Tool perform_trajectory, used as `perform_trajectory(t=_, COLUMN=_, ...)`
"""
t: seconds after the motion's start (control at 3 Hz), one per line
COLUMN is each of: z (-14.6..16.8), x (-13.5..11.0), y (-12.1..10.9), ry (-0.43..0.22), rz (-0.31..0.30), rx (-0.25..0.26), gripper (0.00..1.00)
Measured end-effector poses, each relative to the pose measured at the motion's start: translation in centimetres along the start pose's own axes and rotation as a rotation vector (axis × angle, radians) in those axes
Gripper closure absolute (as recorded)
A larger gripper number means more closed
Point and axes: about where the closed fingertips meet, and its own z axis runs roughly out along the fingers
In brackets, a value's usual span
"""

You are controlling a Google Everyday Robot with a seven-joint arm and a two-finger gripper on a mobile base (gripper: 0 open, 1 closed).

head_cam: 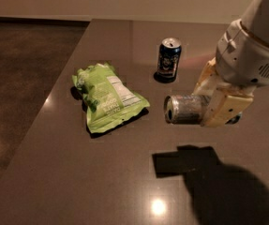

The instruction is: Pick redbull can

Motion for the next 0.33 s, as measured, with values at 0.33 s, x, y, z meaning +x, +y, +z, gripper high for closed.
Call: perform_trajectory(t=0.33, z=-0.21, x=-0.30, y=-0.29, ry=-0.005, rz=-0.003, rx=0.020, gripper=1.00)
